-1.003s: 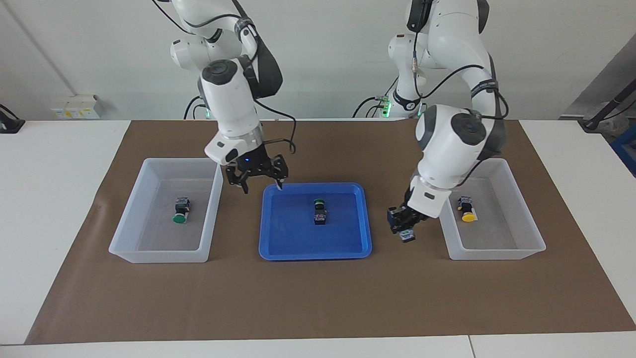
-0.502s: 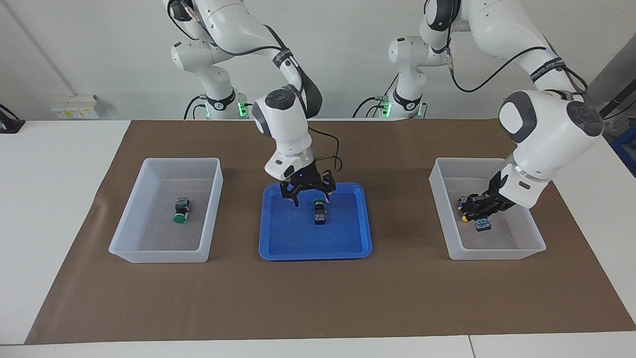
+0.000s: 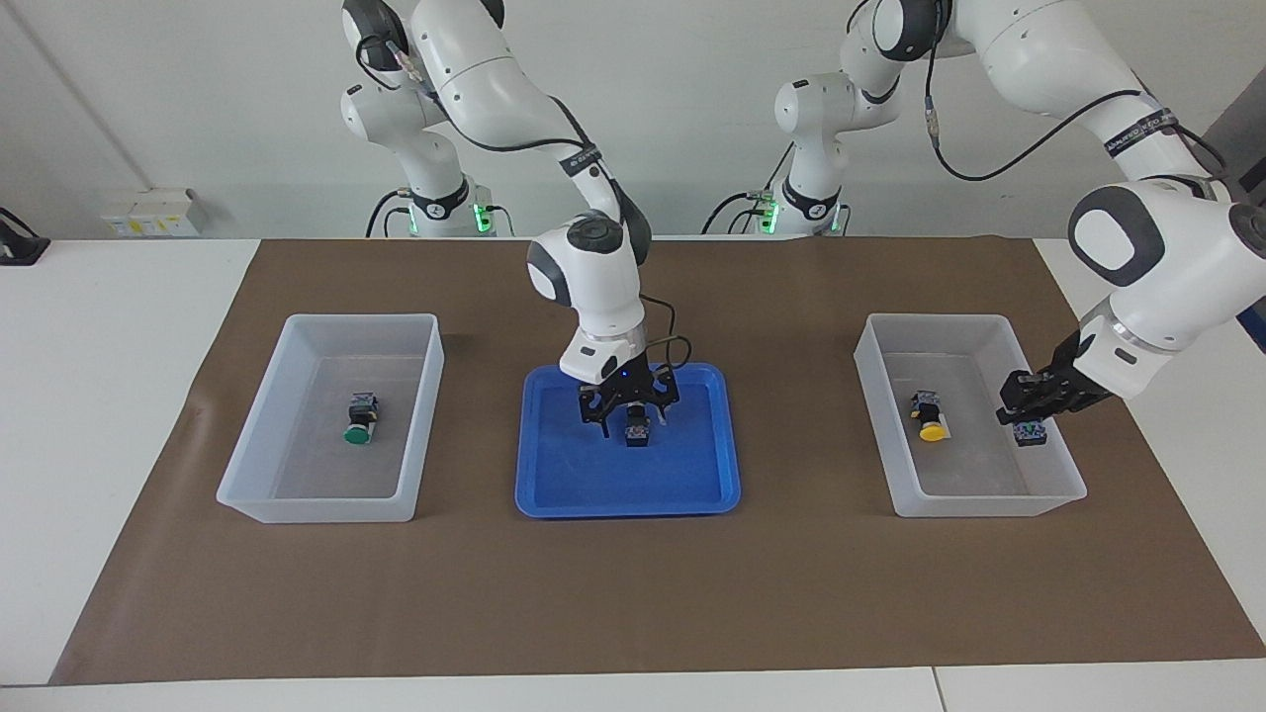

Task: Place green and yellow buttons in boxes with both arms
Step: 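Grasp a green button with the right gripper while the left gripper lowers, then lower the green button into the box while the left gripper releases yellow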

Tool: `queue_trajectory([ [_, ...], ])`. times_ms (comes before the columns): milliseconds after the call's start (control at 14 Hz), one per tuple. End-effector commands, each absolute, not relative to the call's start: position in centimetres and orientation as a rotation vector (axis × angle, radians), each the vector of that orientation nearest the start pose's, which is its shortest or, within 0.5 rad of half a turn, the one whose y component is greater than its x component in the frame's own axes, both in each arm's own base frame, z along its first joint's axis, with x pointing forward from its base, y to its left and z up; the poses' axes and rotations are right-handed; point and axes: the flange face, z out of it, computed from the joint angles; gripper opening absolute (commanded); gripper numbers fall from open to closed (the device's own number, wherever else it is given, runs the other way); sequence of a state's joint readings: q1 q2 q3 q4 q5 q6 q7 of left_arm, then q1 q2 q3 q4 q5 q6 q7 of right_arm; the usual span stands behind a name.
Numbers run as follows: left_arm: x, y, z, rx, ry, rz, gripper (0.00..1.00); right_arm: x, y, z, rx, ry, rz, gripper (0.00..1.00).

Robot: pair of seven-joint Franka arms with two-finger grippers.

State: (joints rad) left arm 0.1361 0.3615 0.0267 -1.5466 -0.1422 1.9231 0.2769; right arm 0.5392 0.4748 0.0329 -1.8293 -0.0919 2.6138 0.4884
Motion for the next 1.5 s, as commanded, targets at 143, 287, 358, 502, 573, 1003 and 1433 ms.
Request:
queue_trajectory([
  [143, 61.5, 9.4, 38.9, -3.223, 0.121, -0.169, 0.07, 56.5, 37.0, 29.2, -2.997, -0.238, -0.423, 0.3],
  [287, 60.9, 9.1, 37.5, -3.217, 0.13, -0.177, 0.07, 56.5, 37.1, 29.3, -2.996, -0.168, -0.411, 0.0],
  [358, 60.7, 9.1, 37.0, -3.217, 0.128, -0.174, 0.07, 56.6, 37.3, 29.7, -2.992, -0.144, -0.415, 0.0],
  [502, 60.3, 9.5, 35.6, -3.207, 0.137, -0.193, 0.08, 57.1, 36.6, 31.0, -2.995, -0.121, -0.418, 0.0],
  [573, 60.3, 9.6, 34.9, -3.199, 0.144, -0.213, 0.07, 57.2, 36.3, 32.7, -2.994, -0.101, -0.415, 0.0],
  [1003, 60.9, 9.1, 32.4, -3.183, 0.157, -0.249, 0.08, 60.1, 23.3, 45.9, -2.999, 0.184, -0.402, 0.0],
  [1433, 61.7, 9.1, 33.7, -3.184, 0.165, -0.253, 0.67, 61.1, 3.5, 45.9, -3.136, -0.104, -0.261, 0.0],
])
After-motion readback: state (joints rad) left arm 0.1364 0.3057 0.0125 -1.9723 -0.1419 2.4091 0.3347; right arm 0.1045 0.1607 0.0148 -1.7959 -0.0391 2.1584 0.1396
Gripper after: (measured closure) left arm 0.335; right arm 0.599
